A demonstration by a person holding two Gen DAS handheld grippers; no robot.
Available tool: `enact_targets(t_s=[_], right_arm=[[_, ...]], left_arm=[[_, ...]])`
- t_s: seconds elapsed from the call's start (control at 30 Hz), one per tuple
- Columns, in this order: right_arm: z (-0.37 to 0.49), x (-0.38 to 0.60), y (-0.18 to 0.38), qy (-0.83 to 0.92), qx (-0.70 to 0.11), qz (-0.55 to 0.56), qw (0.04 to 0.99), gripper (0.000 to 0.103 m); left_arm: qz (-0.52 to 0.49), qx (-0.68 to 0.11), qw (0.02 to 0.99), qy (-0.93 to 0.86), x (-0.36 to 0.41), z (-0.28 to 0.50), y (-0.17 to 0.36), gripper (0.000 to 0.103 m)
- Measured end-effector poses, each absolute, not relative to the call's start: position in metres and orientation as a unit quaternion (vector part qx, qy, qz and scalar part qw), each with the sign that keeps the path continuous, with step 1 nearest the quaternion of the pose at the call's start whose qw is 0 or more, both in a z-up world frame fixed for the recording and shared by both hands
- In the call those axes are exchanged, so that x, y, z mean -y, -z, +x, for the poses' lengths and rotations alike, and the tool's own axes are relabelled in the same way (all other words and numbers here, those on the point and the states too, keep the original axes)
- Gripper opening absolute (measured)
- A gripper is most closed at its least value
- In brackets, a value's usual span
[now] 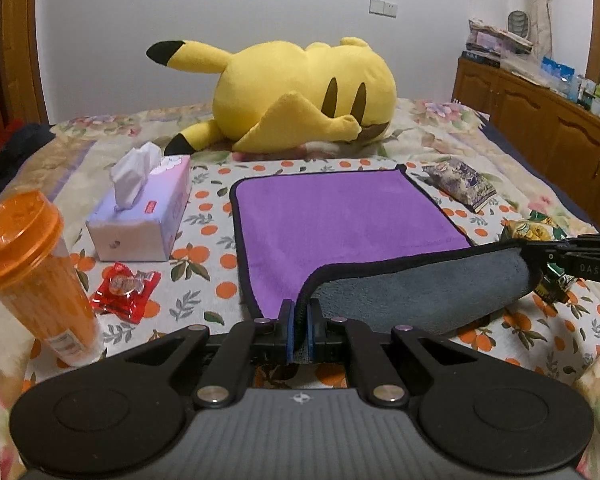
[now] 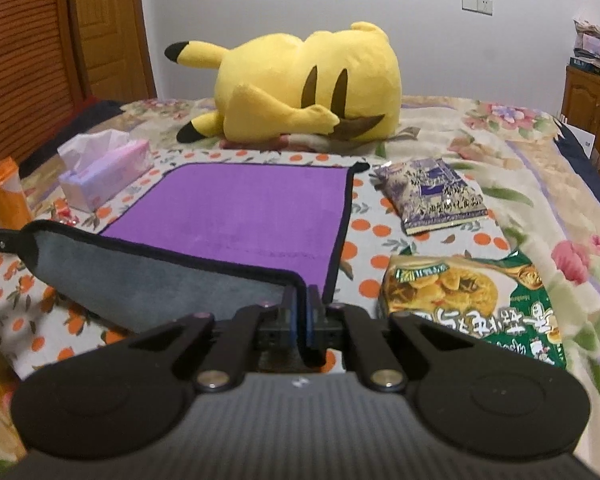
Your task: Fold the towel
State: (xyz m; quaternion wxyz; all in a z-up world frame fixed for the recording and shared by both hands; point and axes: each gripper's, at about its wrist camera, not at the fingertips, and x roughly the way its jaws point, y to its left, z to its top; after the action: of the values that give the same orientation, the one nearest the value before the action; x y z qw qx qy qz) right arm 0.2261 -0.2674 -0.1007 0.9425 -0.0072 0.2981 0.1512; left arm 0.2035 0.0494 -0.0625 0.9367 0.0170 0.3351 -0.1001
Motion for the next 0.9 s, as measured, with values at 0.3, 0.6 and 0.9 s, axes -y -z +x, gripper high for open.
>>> enact_targets(t_s=[0.3, 0.6, 0.9], right_arm=[[0.228, 0.268, 0.095, -0.154, -0.279, -0.006, 0.948, 0.005], [0.236, 0.266, 0.098, -0.151, -0.275, -0.022, 0.949, 0.005], [0.244, 0.265, 0.097, -0.151, -0.267, -0.028, 0.951, 0.005]], left_arm=[[0.014, -0.322, 0.941, 0.1, -0.048, 0.206, 0.058, 0.007], [0.024, -0.321, 0.941, 0.101, -0.044, 0.218, 0.061, 0.006], [0.025, -0.317, 0.943, 0.1, -0.04, 0.229, 0.062, 0.006]])
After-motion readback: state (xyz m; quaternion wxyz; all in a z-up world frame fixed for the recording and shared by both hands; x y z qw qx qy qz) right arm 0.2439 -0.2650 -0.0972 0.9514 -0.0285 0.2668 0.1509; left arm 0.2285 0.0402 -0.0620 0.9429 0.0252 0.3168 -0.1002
